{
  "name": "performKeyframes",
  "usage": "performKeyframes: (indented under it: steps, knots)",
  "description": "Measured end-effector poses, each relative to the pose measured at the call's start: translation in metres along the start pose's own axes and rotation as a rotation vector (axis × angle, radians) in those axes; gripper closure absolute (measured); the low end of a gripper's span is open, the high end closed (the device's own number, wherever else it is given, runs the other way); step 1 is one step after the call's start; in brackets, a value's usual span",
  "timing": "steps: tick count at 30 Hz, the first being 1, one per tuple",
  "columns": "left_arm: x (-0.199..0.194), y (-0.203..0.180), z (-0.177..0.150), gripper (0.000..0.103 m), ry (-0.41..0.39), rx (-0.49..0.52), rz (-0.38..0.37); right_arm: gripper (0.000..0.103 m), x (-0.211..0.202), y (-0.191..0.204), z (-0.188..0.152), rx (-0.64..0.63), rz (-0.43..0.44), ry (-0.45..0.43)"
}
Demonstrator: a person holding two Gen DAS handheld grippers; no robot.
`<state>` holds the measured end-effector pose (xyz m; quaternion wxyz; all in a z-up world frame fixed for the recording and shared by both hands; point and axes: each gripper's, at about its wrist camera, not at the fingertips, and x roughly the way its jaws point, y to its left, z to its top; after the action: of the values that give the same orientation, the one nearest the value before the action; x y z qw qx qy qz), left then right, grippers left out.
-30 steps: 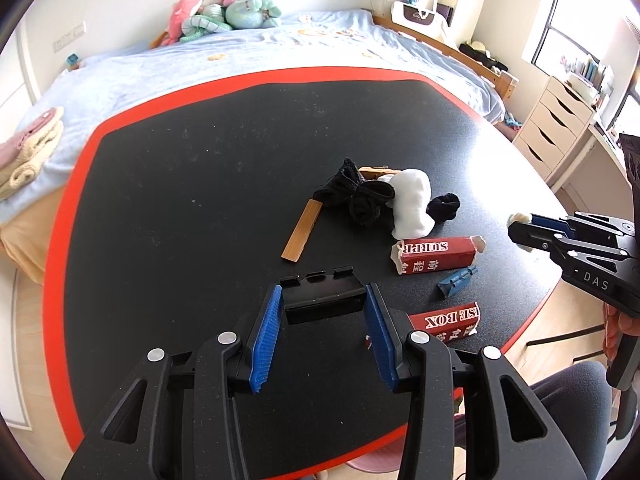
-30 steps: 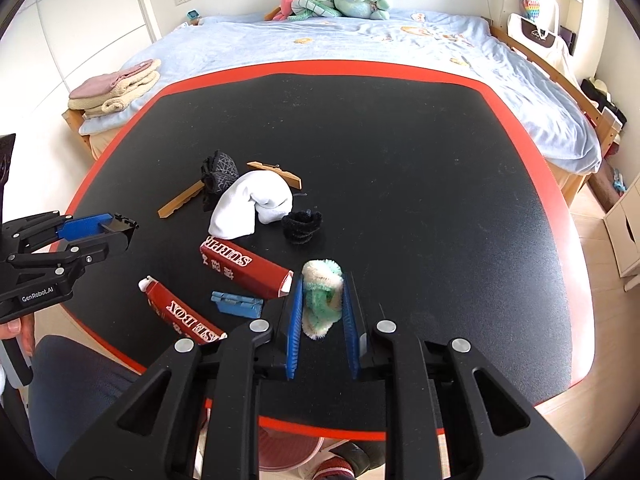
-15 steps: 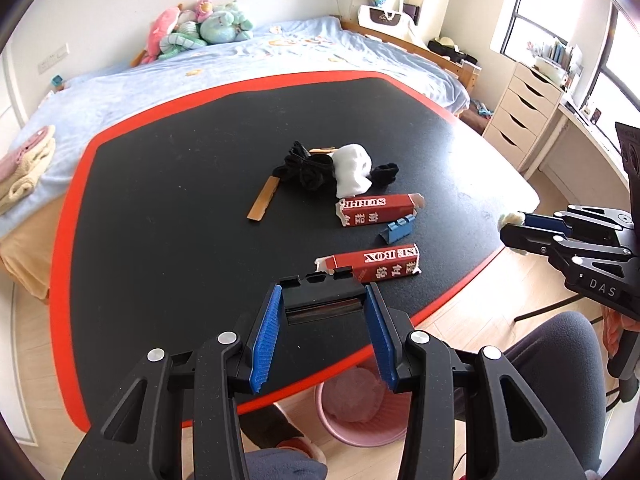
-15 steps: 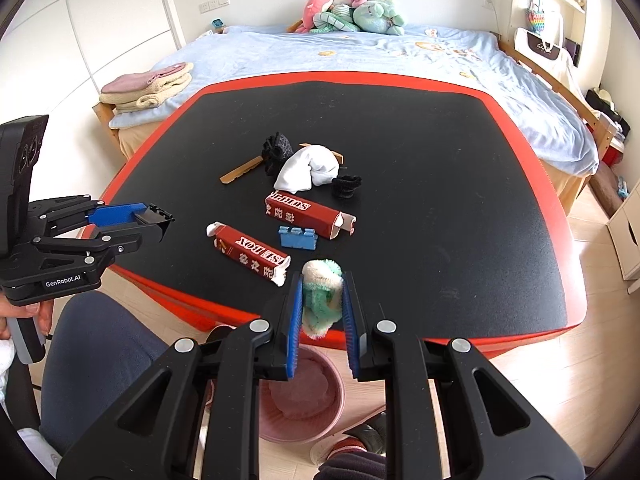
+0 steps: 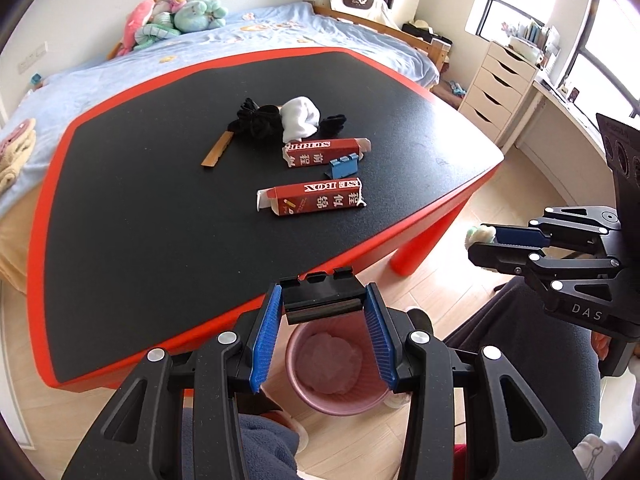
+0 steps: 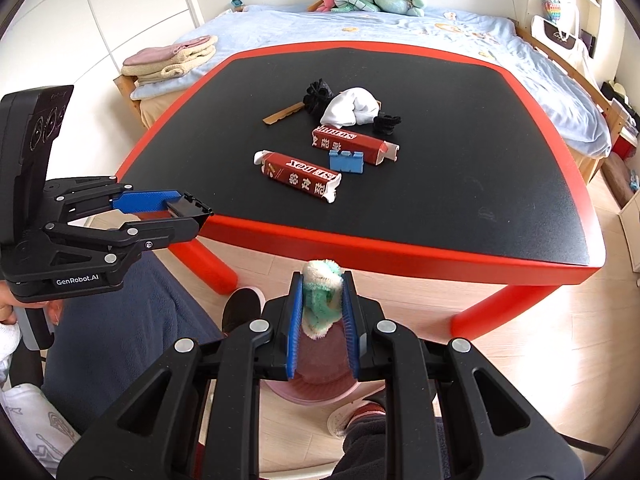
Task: Collect trash
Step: 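Carry the ball with the right gripper over the pink bin and release, then withdraw the right gripper from the bin back toward the table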
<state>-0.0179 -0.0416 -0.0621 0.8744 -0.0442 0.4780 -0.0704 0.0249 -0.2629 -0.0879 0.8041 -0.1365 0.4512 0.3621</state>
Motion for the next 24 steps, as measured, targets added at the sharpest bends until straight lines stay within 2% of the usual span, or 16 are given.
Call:
performKeyframes:
  steps: [13,15,16,17,18,19,21,24]
  knots:
    - [0.009,-0.02,-0.025,0.061,0.062,0.025,-0.052,0.085,0.006,0.007,-0.023,0.01,0.042,0.05]
    - [0.009,-0.02,-0.025,0.061,0.065,0.026,-0.062,0.082,0.006,0.009,-0.023,0.005,0.053,0.05]
    - [0.009,-0.02,-0.026,0.06,0.063,0.026,-0.065,0.078,0.006,0.009,-0.023,0.003,0.054,0.052]
    - [0.009,-0.021,-0.026,0.057,0.063,0.028,-0.062,0.069,0.007,0.009,-0.023,0.001,0.05,0.052]
    - [0.008,-0.02,-0.026,0.043,0.06,0.027,-0.057,0.044,0.007,0.008,-0.023,0.002,0.045,0.047]
    - [0.007,-0.019,-0.026,0.035,0.051,0.021,-0.054,0.026,0.006,0.007,-0.023,0.005,0.044,0.038]
    - [0.005,-0.016,-0.025,0.018,0.036,0.009,-0.045,0.016,0.006,0.005,-0.023,0.007,0.026,0.041]
    - [0.003,-0.012,-0.025,0.014,0.028,-0.004,-0.028,0.012,0.007,0.003,-0.023,0.012,0.014,0.044]
